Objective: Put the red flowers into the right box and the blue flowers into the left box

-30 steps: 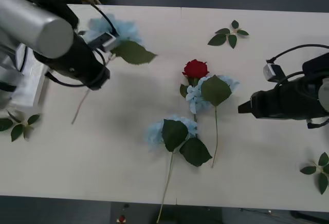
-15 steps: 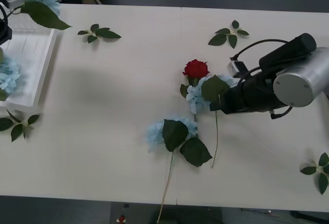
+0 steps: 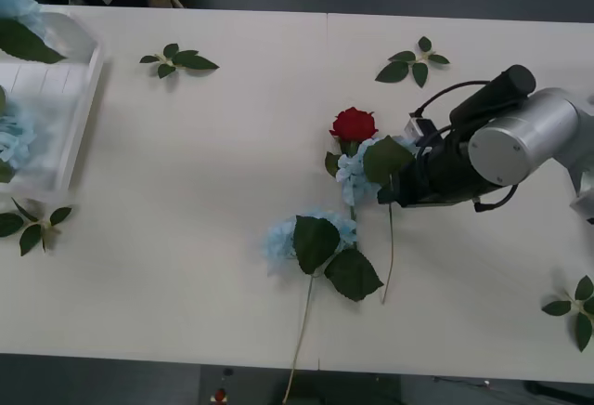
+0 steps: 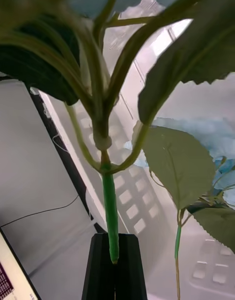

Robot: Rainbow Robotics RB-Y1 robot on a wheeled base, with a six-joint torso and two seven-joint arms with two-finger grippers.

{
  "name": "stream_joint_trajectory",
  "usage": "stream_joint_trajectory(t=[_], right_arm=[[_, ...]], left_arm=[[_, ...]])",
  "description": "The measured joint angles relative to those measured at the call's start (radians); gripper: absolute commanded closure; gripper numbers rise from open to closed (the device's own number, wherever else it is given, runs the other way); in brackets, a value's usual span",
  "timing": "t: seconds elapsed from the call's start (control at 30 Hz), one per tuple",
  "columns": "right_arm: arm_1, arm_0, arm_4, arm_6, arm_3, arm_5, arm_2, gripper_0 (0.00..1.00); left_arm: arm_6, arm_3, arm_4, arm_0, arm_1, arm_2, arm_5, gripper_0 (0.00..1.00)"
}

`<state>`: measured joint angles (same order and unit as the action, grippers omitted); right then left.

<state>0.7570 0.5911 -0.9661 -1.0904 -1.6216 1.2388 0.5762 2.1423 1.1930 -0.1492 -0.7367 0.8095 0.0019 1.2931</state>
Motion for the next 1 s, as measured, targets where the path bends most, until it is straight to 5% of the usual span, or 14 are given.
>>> stream_joint_trajectory(t=[0.1,0.2,0.3,0.5,0.67,0.8,0.83,0.9,1.0], right_arm=[[0.000,0.005,0.007,0.000,0.004,-0.012,0.027,0.12],[0.000,0.005,0.011,0.000,0.004,-0.014,0.039,0.12],[0.000,0.005,0.011,0.000,0.004,-0.045,0.056,0.12],[0.000,0.005,0.033,0.000,0.004,-0.066,0.095,0.13],[0.000,0.005,0.054,0.000,0.005,-0.089,0.118,0.34],[-0.008,0.005,0.067,0.000,0.028,-0.090,0.120,0.65],[-0.014,0.005,0.071,0.000,0.037,-0.091,0.120,0.82],[-0.023,0.005,0.078,0.000,0.051,-0.101,0.120,0.98],[-0.030,0.005,0.091,0.000,0.056,-0.116,0.120,1.00]], left_arm=[[0.000,-0.031,0.000,0.000,0.000,0.000,-0.004,0.53],[0.000,-0.033,0.000,0.000,0.000,0.000,-0.004,0.40],[0.000,-0.033,-0.001,0.000,0.000,0.000,-0.004,0.30],[0.001,-0.033,-0.096,0.000,0.000,0.000,-0.004,0.27],[0.124,-0.032,-0.381,-0.007,0.002,0.021,0.047,0.27],[0.191,-0.015,-0.616,-0.017,0.002,0.102,0.118,0.27],[0.191,0.002,-0.661,-0.017,0.002,0.121,0.138,0.27],[0.191,0.043,-0.722,-0.017,0.002,0.139,0.176,0.27],[0.187,0.110,-0.834,-0.017,0.000,0.134,0.226,0.27]])
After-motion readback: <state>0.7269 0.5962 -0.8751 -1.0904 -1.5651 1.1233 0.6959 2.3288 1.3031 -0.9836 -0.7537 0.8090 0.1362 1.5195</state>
